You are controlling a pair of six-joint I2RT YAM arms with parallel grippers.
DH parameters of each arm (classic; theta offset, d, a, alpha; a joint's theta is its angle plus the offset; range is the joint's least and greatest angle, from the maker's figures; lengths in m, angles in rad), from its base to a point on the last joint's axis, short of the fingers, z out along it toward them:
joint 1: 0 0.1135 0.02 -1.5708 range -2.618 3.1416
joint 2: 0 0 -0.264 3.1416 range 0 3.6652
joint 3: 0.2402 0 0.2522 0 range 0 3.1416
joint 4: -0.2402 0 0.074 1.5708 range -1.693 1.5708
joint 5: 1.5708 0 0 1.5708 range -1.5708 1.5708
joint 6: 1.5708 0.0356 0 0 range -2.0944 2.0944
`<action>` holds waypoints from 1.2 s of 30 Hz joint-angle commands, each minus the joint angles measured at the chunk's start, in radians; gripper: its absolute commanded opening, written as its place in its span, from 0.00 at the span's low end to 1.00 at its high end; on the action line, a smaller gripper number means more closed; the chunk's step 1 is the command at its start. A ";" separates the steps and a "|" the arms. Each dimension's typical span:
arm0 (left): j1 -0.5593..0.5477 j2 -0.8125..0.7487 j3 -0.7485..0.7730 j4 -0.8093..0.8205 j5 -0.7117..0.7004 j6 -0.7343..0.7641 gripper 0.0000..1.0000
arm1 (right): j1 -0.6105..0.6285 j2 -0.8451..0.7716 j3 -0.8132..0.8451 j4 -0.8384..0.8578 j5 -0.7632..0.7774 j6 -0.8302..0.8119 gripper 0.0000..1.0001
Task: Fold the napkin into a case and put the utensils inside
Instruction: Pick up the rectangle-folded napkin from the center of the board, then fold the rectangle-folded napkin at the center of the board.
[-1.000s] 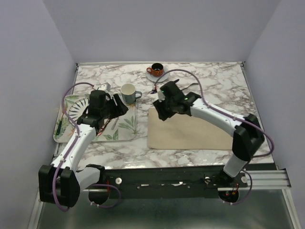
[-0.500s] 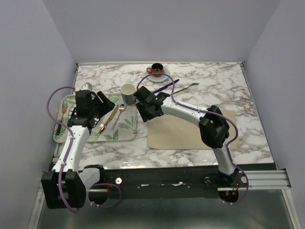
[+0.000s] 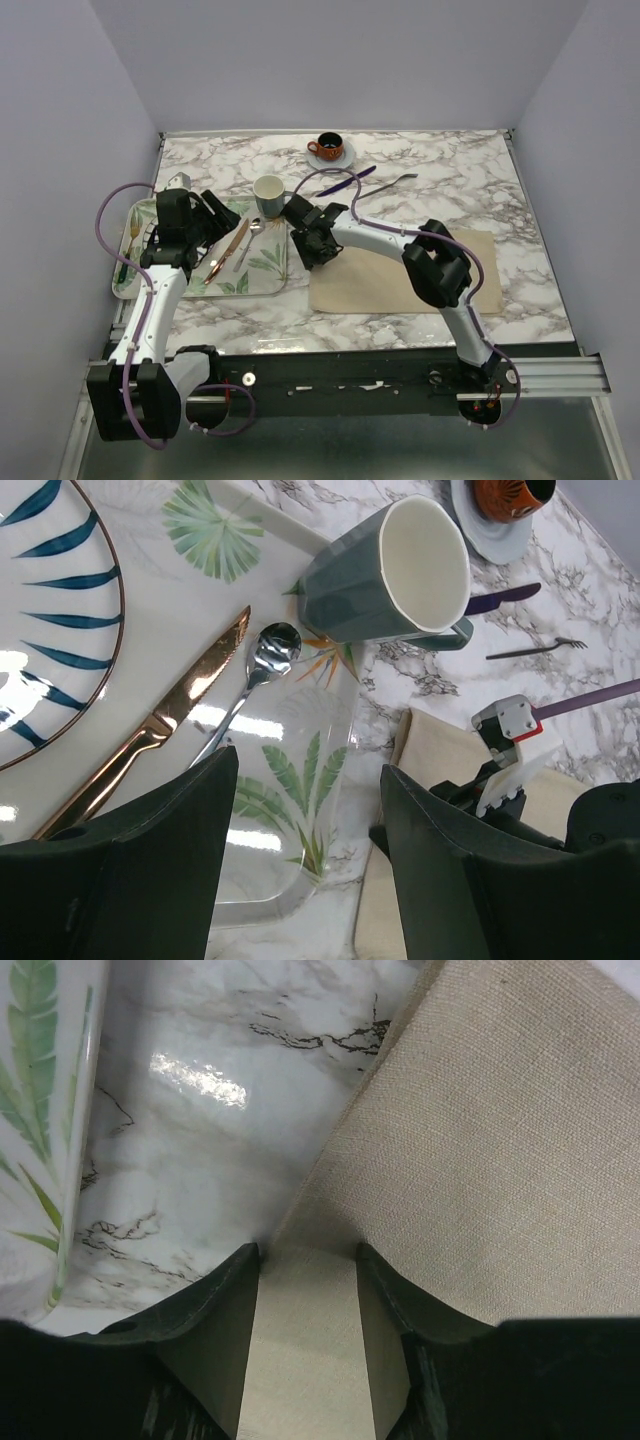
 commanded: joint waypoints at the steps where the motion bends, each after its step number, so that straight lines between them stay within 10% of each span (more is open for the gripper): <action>1: 0.010 -0.023 -0.005 0.012 0.017 -0.011 0.70 | -0.002 0.056 -0.060 -0.022 -0.063 0.041 0.49; 10: 0.021 -0.014 -0.008 0.010 0.008 -0.006 0.70 | -0.025 0.085 -0.064 -0.029 -0.131 0.013 0.01; 23: 0.024 0.012 -0.010 0.023 0.037 0.003 0.70 | -0.178 -0.236 -0.030 0.079 -0.509 -0.025 0.01; 36: 0.024 0.038 -0.004 0.043 0.075 0.018 0.70 | -0.582 -0.434 -0.434 -0.089 -0.620 -0.260 0.01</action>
